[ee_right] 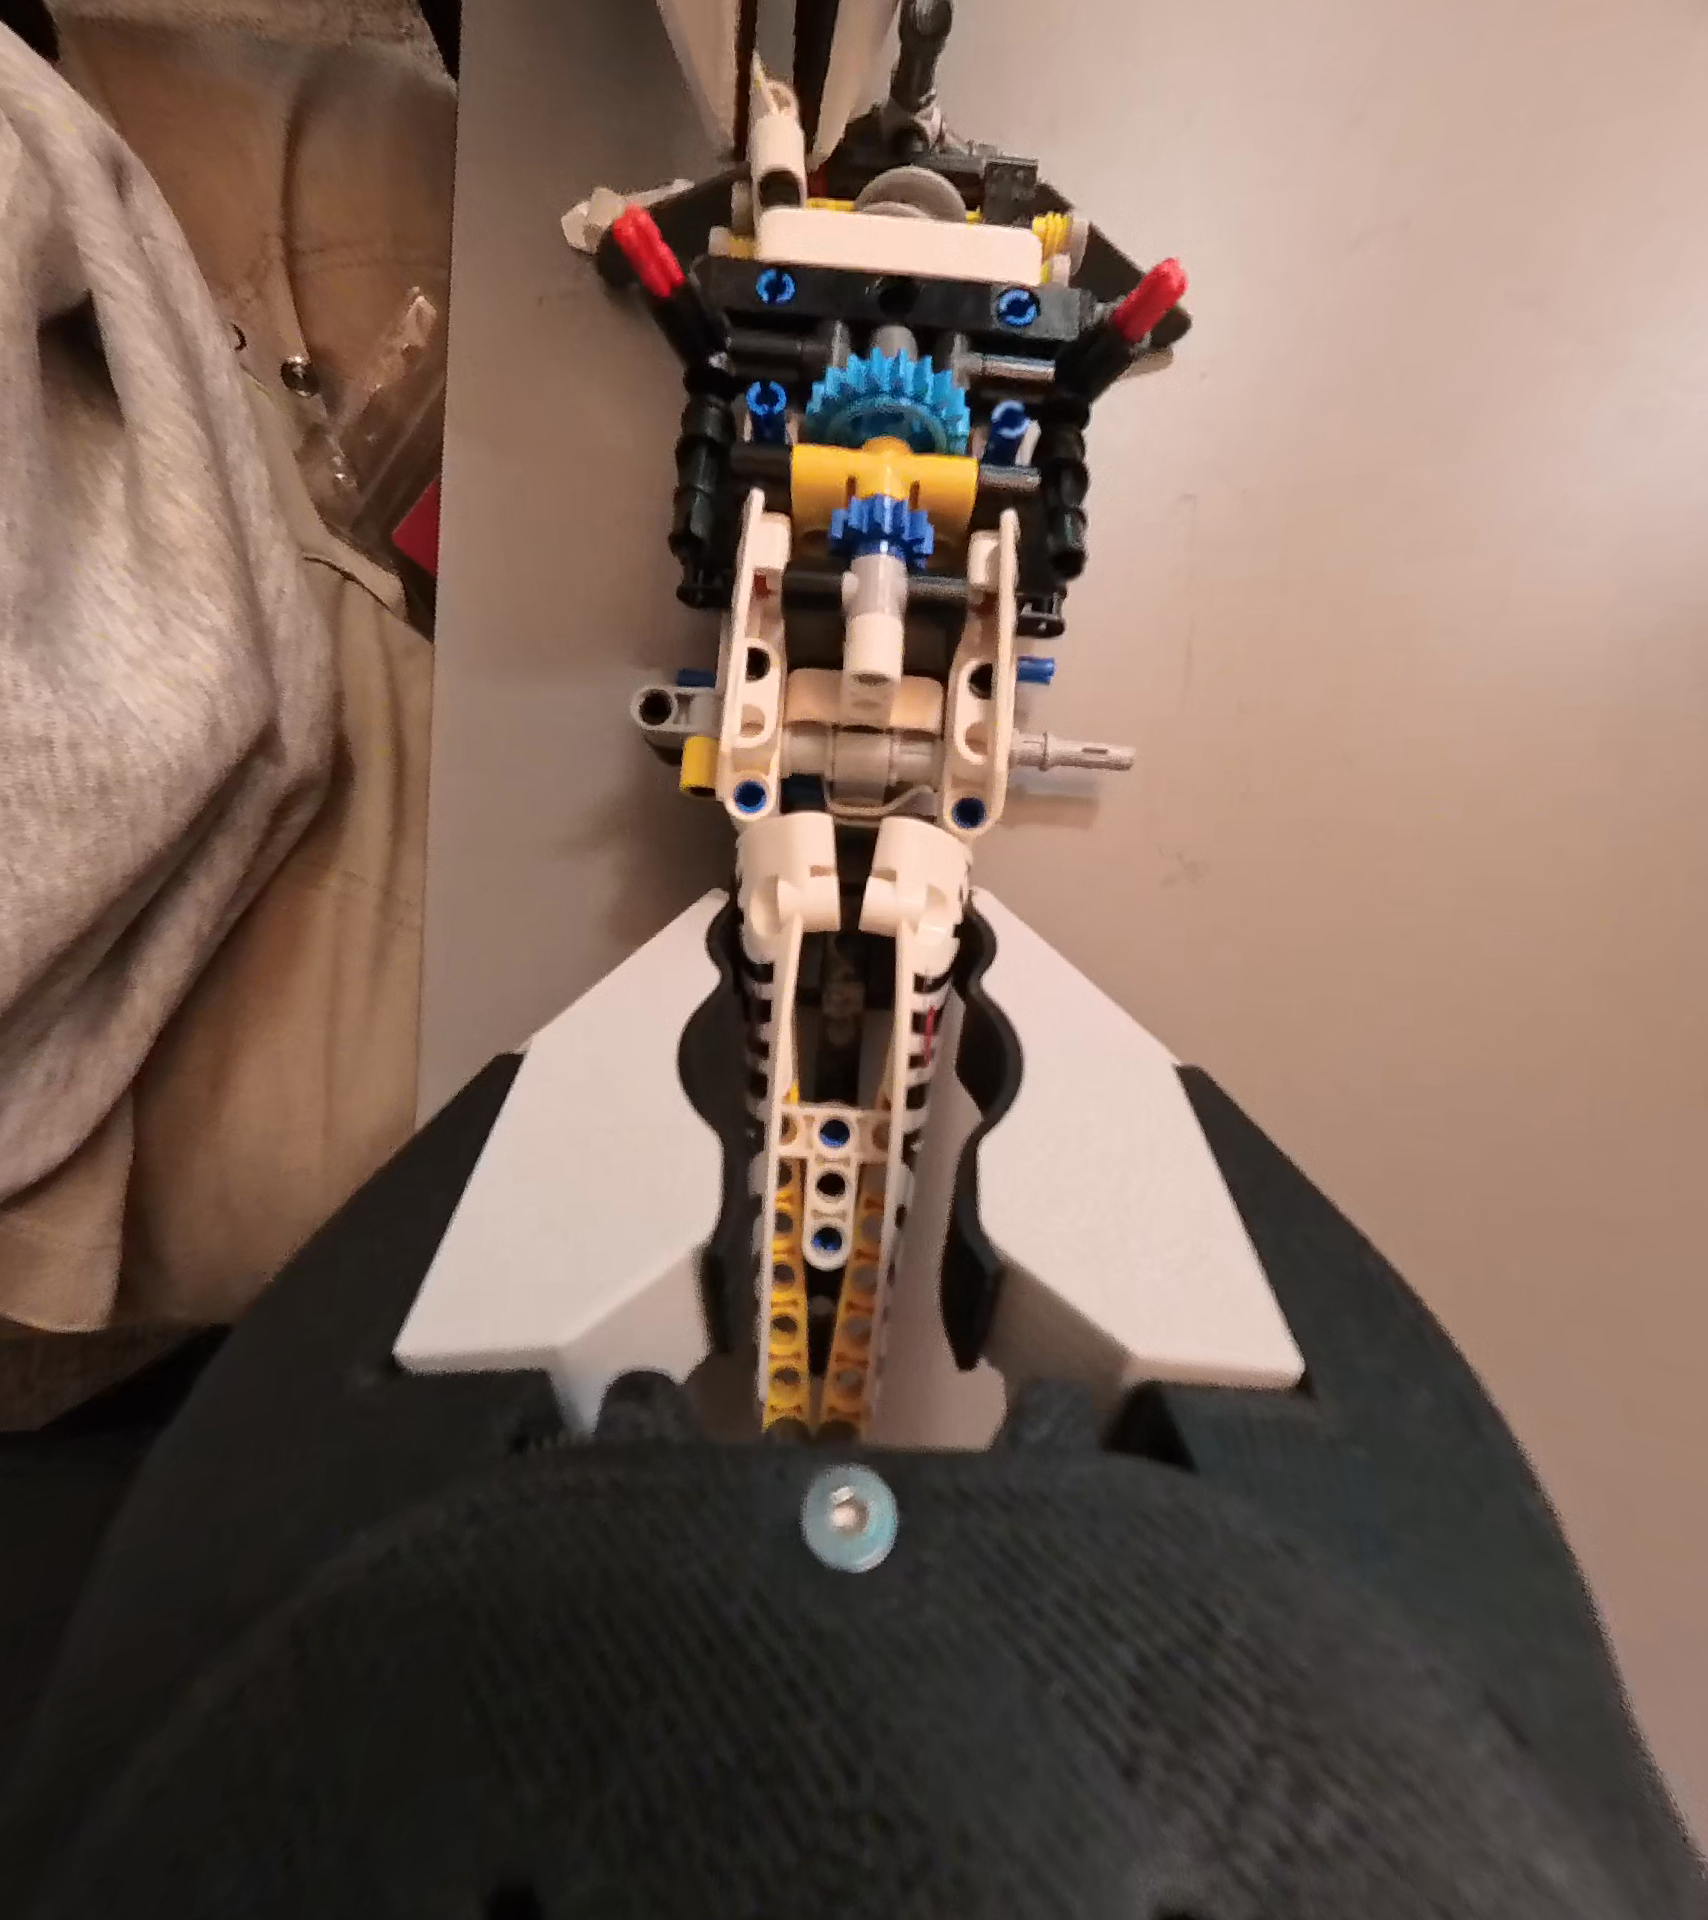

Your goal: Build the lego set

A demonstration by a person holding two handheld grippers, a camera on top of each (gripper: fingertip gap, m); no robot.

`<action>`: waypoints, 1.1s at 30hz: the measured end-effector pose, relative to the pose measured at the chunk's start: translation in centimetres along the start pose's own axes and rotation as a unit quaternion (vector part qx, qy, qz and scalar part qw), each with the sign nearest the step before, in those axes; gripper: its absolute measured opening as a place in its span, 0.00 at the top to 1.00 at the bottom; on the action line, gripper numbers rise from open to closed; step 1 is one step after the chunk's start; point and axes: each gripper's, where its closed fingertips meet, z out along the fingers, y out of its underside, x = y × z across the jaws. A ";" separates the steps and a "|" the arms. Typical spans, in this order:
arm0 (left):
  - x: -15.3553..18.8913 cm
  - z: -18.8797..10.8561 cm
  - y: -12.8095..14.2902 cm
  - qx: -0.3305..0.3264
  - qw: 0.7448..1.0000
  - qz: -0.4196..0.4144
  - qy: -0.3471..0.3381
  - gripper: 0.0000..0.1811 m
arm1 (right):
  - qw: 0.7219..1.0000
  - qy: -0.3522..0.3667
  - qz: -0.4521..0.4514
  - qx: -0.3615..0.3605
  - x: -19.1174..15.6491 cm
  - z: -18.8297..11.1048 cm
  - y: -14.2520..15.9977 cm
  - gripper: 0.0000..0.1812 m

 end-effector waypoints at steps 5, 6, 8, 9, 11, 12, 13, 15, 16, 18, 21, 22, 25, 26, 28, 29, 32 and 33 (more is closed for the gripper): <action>-0.1 -0.1 -0.1 -0.003 1.000 0.011 0.006 0.97 | 1.000 -0.006 -0.015 -0.014 0.2 0.0 0.0 0.80; -0.1 -0.1 -0.2 -0.002 1.000 0.008 0.009 0.97 | 1.000 -0.007 -0.016 -0.015 0.2 0.1 0.1 0.80; -0.4 -0.2 -0.5 0.008 1.000 -0.001 0.009 0.97 | 1.000 -0.005 -0.017 -0.017 0.4 0.1 0.1 0.79; -0.6 -0.3 -0.7 0.018 1.000 -0.006 0.004 0.97 | 1.000 -0.002 -0.017 -0.016 0.5 0.1 0.1 0.79; -0.9 -0.6 -1.0 0.034 0.999 -0.015 -0.009 0.97 | 1.000 0.002 -0.014 -0.012 0.8 0.3 -0.1 0.79; -1.0 -0.7 -1.1 0.041 0.999 -0.019 -0.015 0.97 | 1.000 0.004 -0.013 -0.010 0.9 0.3 -0.1 0.79; -1.0 -0.8 -1.1 0.046 0.998 -0.025 -0.018 0.97 | 1.000 0.004 -0.012 -0.007 0.9 0.3 -0.2 0.79; -0.6 -0.9 -1.0 0.053 0.998 -0.039 -0.011 0.90 | 1.000 0.005 -0.010 -0.001 1.1 0.3 -0.3 0.79; -0.4 -1.0 -1.0 0.057 0.997 -0.047 -0.010 0.87 | 1.000 0.007 -0.008 0.003 1.2 0.3 -0.3 0.79; -0.4 -1.5 -1.0 0.073 0.996 -0.057 -0.018 0.82 | 1.000 0.006 -0.004 0.010 1.3 0.3 -0.4 0.80; -1.1 -2.7 -1.4 0.109 0.991 -0.070 -0.045 0.75 | 1.000 0.003 -0.004 0.017 1.4 0.2 -0.2 0.80; -1.4 -3.0 -1.6 0.119 0.989 -0.076 -0.053 0.70 | 1.000 0.002 -0.009 0.020 1.5 0.2 -0.2 0.79; -2.1 -2.8 -1.5 0.112 0.988 -0.090 -0.058 0.58 | 0.998 -0.001 -0.051 0.028 1.5 0.2 -0.3 0.79; -2.2 -2.5 -1.5 0.105 0.989 -0.088 -0.055 0.57 | 0.997 -0.001 -0.072 0.029 1.6 0.2 -0.4 0.79; -2.2 -1.7 -1.4 0.085 0.992 -0.083 -0.046 0.54 | 0.994 0.005 -0.108 0.020 2.0 0.2 -0.4 0.79; -2.1 -1.2 -1.3 0.070 0.993 -0.083 -0.037 0.54 | 0.993 0.016 -0.117 0.011 2.6 0.1 -0.5 0.79; -1.3 0.2 -0.7 0.033 0.996 -0.076 -0.015 0.54 | 0.993 0.059 -0.105 -0.003 5.2 -0.1 -0.1 0.75; -1.1 0.6 -0.6 0.024 0.997 -0.072 -0.017 0.55 | 0.993 0.072 -0.088 -0.007 5.9 -0.2 0.3 0.70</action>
